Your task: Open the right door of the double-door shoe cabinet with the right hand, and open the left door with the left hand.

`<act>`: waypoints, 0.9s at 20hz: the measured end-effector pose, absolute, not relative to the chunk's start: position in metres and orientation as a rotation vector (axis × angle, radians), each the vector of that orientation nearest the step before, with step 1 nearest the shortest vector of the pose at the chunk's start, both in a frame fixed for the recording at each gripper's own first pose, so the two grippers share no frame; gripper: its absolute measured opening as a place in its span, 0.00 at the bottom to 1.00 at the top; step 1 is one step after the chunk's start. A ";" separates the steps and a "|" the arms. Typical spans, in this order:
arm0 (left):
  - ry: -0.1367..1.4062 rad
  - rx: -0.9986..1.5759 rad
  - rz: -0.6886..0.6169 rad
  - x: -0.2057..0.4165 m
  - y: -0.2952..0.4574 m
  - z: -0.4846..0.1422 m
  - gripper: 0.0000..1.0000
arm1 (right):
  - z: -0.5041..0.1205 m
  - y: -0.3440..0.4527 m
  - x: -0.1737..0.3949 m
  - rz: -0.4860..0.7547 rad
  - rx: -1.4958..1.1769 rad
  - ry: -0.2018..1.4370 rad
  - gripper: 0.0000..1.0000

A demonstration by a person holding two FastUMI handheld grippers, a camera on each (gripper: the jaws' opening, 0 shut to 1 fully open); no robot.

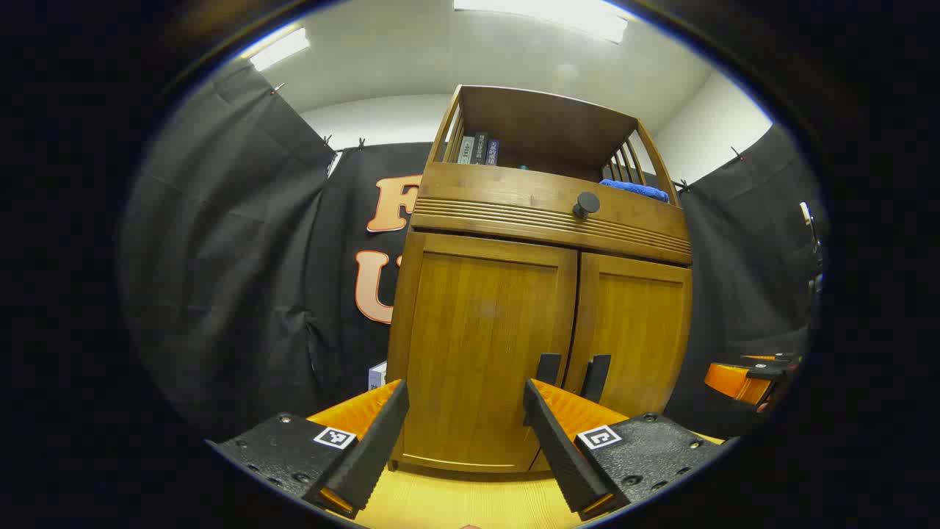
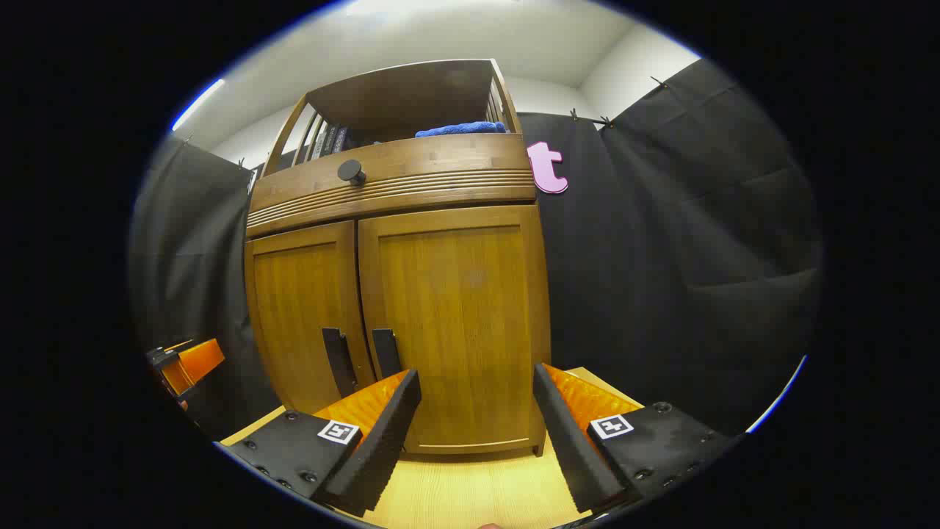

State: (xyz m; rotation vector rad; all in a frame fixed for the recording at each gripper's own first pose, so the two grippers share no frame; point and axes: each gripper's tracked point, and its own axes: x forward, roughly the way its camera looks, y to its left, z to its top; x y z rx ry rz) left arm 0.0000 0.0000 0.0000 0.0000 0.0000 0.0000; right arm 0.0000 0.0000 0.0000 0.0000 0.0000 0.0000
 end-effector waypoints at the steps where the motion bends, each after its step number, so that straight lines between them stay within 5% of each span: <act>1: -0.001 0.001 0.002 -0.001 0.002 0.000 0.95 | 0.000 0.001 -0.001 0.002 -0.001 0.000 0.99; 18: 0.005 -0.014 0.021 -0.008 0.013 -0.001 0.92 | -0.002 0.015 -0.007 0.024 -0.012 -0.005 1.00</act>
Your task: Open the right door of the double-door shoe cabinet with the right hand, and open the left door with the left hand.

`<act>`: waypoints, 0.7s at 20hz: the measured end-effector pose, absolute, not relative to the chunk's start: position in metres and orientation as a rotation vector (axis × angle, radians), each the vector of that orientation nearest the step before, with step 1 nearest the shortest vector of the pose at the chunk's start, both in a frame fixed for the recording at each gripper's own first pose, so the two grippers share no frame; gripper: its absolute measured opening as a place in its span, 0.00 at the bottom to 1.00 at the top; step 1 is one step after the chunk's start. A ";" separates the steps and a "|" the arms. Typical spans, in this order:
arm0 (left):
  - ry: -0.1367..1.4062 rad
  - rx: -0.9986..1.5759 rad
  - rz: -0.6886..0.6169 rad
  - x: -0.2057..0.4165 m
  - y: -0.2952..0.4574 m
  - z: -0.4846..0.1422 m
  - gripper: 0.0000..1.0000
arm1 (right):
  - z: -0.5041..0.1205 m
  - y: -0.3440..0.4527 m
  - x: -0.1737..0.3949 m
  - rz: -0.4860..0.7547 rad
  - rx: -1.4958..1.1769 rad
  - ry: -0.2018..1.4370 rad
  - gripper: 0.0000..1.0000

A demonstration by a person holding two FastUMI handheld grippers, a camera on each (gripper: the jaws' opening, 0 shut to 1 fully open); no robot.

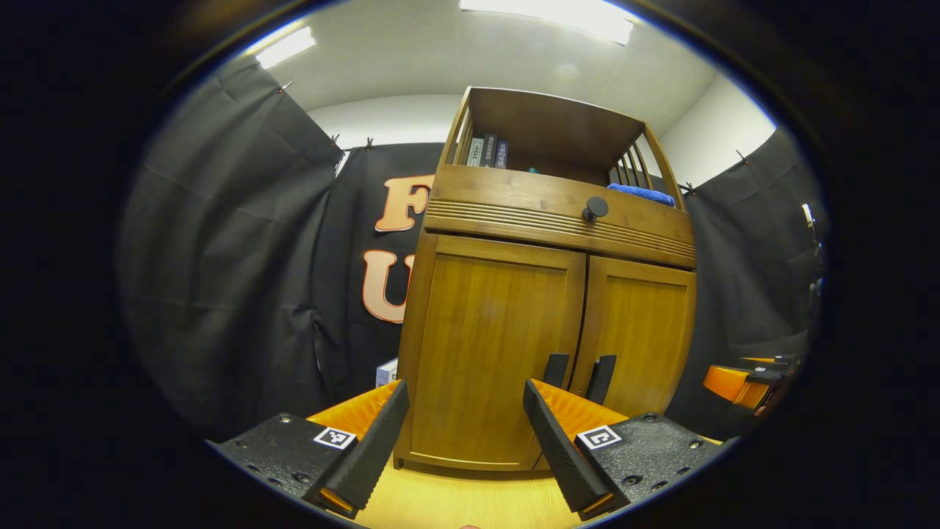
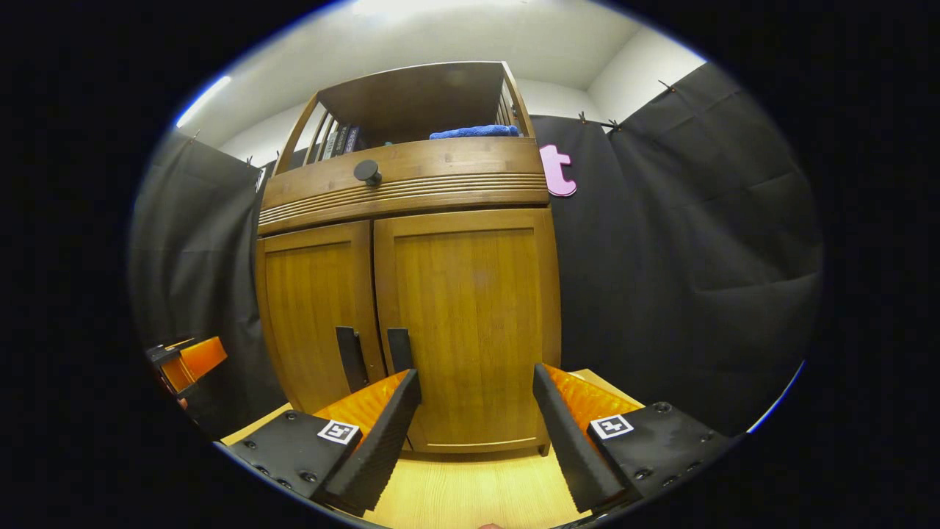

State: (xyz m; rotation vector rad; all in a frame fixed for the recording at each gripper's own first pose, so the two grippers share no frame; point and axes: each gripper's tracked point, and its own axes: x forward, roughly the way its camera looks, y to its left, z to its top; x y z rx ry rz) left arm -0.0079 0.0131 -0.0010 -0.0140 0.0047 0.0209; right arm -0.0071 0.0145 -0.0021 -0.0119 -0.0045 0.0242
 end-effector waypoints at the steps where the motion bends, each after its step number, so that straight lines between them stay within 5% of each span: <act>1: 0.004 -0.014 0.021 -0.007 0.013 0.000 0.92 | -0.002 0.015 -0.007 0.023 -0.011 -0.005 1.00; 9: 0.002 -0.018 0.016 -0.004 0.012 0.000 0.92 | 0.000 0.009 -0.008 0.011 -0.003 -0.011 1.00; 10: 0.002 -0.017 0.017 -0.004 0.012 -0.001 0.92 | 0.000 0.009 -0.008 0.010 -0.004 -0.012 0.94; 14: 0.008 -0.022 0.024 -0.003 0.014 -0.004 0.92 | -0.001 0.006 -0.006 0.009 -0.007 -0.004 0.99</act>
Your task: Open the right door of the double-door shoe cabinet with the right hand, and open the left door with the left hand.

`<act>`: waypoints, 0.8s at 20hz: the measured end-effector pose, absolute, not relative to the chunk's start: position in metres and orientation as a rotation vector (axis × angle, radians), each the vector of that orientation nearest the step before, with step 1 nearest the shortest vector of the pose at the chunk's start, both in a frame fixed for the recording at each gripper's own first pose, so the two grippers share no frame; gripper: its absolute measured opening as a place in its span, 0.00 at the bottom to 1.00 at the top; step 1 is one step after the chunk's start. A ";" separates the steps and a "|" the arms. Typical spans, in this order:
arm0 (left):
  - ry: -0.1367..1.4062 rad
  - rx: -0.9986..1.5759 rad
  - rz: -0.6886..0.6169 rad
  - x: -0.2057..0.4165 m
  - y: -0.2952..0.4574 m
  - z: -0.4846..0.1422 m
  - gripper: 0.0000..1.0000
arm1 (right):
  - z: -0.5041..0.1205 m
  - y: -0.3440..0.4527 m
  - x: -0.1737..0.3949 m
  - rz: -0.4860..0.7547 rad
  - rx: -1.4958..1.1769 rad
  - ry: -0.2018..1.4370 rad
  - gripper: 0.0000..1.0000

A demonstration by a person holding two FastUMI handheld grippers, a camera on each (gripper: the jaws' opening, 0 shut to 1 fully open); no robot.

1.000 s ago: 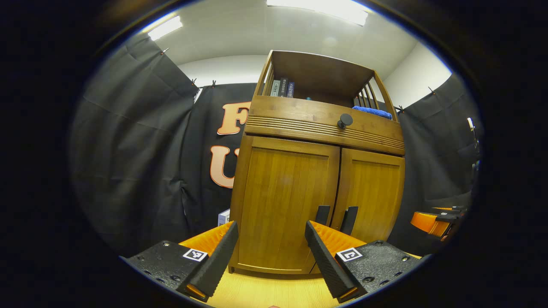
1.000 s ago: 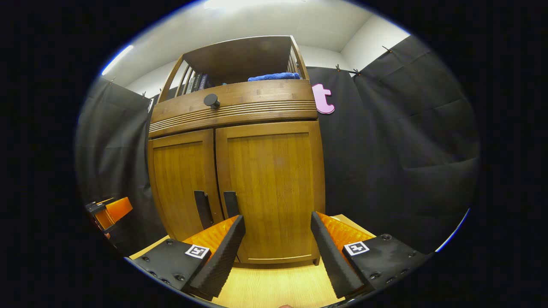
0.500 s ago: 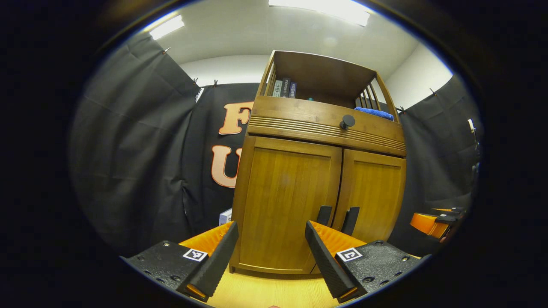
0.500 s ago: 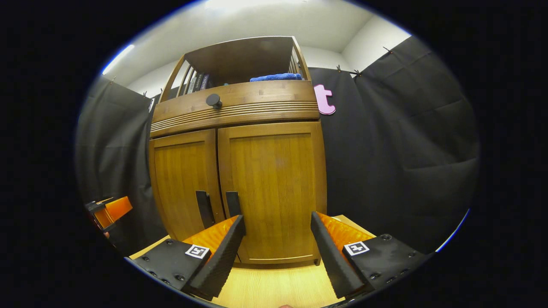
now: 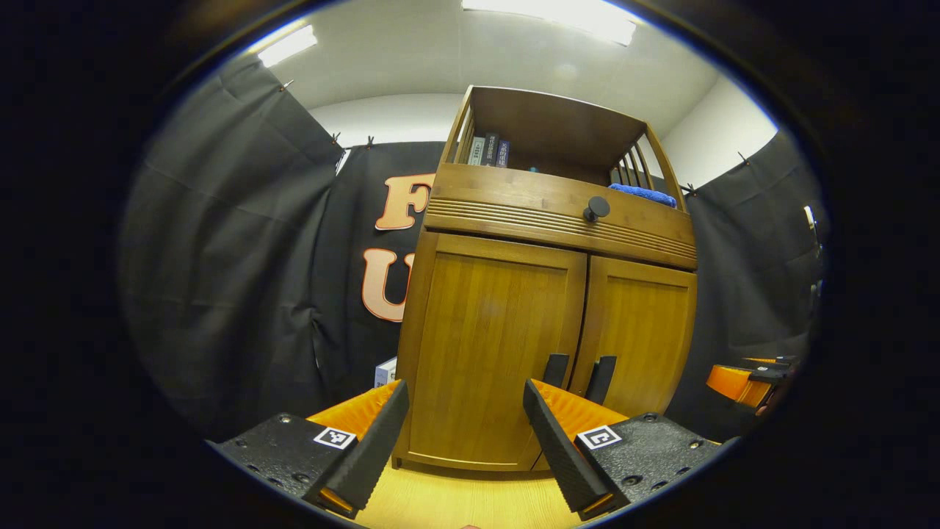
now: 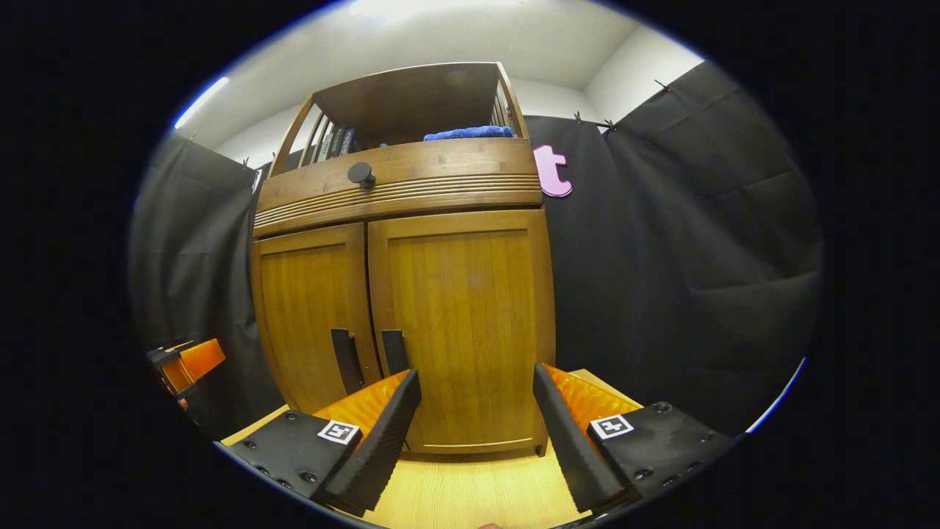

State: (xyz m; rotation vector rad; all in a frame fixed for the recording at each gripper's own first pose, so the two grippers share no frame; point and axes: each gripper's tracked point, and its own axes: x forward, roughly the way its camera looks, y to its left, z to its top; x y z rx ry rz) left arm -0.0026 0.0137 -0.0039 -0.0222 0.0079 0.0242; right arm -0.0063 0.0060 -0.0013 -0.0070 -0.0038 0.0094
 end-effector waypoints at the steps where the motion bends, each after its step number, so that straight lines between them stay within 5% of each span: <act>1: 0.012 -0.024 0.025 -0.001 0.014 -0.006 0.92 | -0.001 0.006 -0.004 0.011 -0.002 -0.003 0.99; 6: 0.034 -0.037 0.029 0.000 0.014 -0.015 0.92 | -0.008 0.011 0.010 0.033 0.014 0.017 0.99; 8: 0.036 -0.031 0.037 0.002 0.016 -0.017 0.92 | -0.009 0.021 0.019 0.063 0.011 0.016 0.89; 9: 0.037 -0.028 0.041 0.003 0.017 -0.017 0.92 | -0.008 0.028 0.025 0.081 0.011 0.015 0.97; 14: 0.029 -0.026 0.066 0.000 0.021 -0.014 0.92 | -0.015 0.061 0.061 0.168 0.018 0.031 0.89; 16: 0.027 -0.018 0.082 -0.002 0.024 -0.012 0.92 | -0.027 0.076 0.079 0.203 0.020 0.062 0.98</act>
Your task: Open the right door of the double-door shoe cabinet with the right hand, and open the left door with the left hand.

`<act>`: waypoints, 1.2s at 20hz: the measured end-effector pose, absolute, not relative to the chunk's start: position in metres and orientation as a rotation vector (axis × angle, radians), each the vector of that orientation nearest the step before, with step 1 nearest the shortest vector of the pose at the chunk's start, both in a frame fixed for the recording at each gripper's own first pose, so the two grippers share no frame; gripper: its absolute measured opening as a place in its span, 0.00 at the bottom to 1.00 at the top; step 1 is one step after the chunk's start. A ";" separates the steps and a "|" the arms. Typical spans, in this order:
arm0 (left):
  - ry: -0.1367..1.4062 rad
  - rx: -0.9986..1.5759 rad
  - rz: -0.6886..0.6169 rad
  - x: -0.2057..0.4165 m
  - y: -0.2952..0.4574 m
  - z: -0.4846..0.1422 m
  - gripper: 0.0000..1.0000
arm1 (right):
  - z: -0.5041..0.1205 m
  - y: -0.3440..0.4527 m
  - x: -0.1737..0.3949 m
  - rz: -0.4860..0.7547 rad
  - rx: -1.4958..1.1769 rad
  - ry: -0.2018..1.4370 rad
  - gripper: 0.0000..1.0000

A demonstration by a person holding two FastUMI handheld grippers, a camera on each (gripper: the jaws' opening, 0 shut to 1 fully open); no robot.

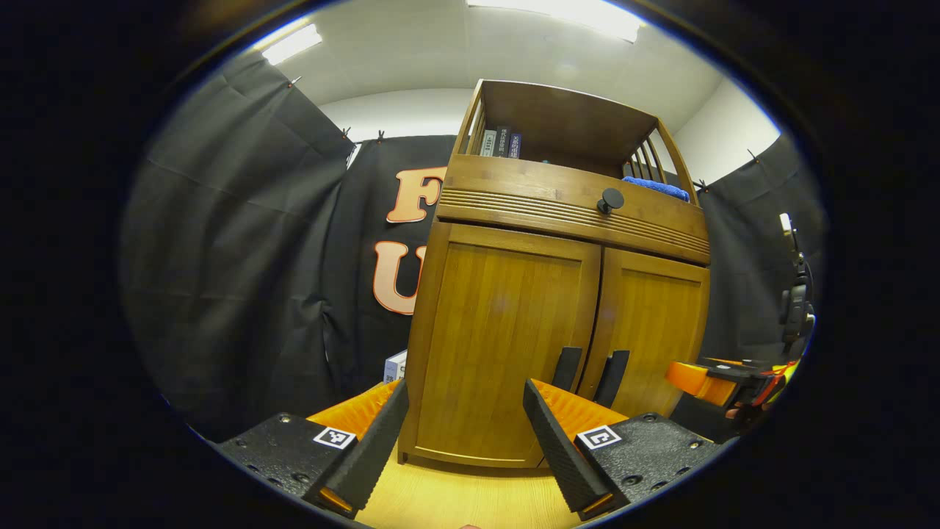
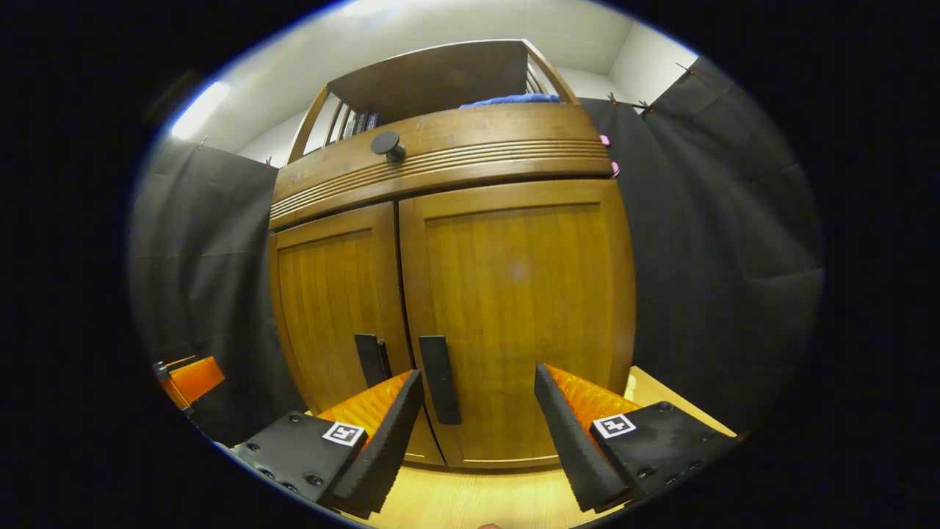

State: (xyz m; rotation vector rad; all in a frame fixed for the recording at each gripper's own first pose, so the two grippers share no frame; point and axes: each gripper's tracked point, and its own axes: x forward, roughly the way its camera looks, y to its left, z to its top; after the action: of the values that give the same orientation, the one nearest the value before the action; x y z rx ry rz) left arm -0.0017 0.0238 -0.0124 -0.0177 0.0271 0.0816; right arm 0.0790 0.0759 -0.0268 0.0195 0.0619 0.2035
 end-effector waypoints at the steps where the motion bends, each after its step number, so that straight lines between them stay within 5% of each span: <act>1: 0.025 -0.015 0.087 -0.003 0.025 -0.012 0.92 | -0.032 0.084 0.088 0.225 0.024 0.073 0.89; 3: 0.020 -0.012 0.104 -0.008 0.028 -0.009 0.92 | -0.044 0.097 0.104 0.256 0.023 0.095 0.89; 4: 0.018 -0.009 0.111 -0.011 0.029 -0.008 0.92 | -0.049 0.098 0.108 0.260 0.019 0.105 0.98; 5: 0.015 -0.003 0.122 -0.013 0.031 -0.006 0.92 | -0.054 0.097 0.114 0.253 0.018 0.112 0.89; 24: -0.013 0.040 0.239 -0.031 0.059 0.007 0.92 | -0.080 0.095 0.176 0.116 -0.112 0.115 0.95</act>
State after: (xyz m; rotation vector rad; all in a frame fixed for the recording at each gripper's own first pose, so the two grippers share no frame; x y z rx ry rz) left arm -0.0314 0.0588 0.0070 0.0400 -0.0127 0.2392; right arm 0.1759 0.0952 -0.0799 -0.1116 0.1154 0.1163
